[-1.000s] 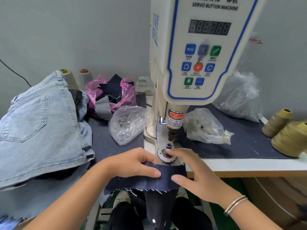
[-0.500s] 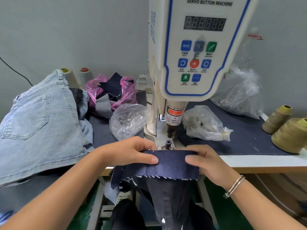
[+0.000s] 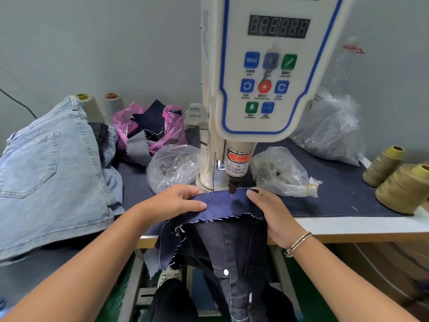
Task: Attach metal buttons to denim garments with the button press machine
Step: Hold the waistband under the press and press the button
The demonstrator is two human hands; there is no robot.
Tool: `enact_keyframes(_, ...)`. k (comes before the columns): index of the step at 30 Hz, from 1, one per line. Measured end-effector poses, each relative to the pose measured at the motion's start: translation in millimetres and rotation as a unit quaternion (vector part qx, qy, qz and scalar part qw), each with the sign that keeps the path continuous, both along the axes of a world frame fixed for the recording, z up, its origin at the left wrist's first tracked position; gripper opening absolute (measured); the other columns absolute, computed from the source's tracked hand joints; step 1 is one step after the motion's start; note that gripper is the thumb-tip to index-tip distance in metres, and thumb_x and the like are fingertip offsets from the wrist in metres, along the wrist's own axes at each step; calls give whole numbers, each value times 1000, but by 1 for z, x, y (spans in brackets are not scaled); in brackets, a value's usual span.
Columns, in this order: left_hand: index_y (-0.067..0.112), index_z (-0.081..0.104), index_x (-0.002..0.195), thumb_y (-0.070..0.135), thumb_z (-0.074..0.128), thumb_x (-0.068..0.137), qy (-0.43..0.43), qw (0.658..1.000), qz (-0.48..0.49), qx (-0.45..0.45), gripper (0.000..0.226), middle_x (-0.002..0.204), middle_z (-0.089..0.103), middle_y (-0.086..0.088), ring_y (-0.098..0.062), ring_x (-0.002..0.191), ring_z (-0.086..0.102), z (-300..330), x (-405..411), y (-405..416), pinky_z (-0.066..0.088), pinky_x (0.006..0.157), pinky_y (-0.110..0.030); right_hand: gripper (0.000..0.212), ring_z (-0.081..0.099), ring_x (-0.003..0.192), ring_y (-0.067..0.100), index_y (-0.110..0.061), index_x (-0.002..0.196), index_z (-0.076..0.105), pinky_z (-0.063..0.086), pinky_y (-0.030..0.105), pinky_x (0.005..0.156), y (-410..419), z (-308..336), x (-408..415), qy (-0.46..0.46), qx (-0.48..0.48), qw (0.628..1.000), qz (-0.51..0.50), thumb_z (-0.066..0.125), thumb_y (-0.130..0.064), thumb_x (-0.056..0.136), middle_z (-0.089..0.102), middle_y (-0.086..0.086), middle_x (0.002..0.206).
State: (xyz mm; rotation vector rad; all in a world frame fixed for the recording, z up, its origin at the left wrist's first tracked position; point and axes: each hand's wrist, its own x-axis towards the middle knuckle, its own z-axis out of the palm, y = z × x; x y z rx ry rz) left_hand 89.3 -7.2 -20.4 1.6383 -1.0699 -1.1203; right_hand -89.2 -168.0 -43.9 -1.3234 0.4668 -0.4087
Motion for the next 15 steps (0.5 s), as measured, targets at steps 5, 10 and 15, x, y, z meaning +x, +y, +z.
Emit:
enact_keyframes(5, 13, 64, 95, 2, 51, 96, 41, 998, 27, -50, 17, 82, 71, 7, -4, 75, 65, -11, -7, -4, 48, 68, -13, 32, 61, 80, 7, -31, 80, 74, 47, 20, 73, -3, -9, 6, 13, -81, 996, -28, 49, -20, 98, 70, -7, 82)
enact_keyframes(10, 3, 59, 116, 7, 51, 97, 70, 995, 24, -65, 21, 106, 69, -9, -16, 95, 64, -19, -7, -4, 50, 87, -26, 27, 60, 82, 1, -34, 88, 71, 46, 13, 74, -6, -13, 7, 20, -137, 990, -14, 48, -25, 99, 70, -11, 86)
enact_keyframes(15, -2, 59, 115, 18, 60, 86, 97, 993, 37, -57, 35, 107, 67, -22, -24, 96, 63, -26, -3, -4, 48, 88, -34, 30, 66, 83, 6, -29, 88, 75, 50, 18, 71, -6, -12, 8, 12, -52, 999, 10, 48, -22, 98, 73, -4, 90)
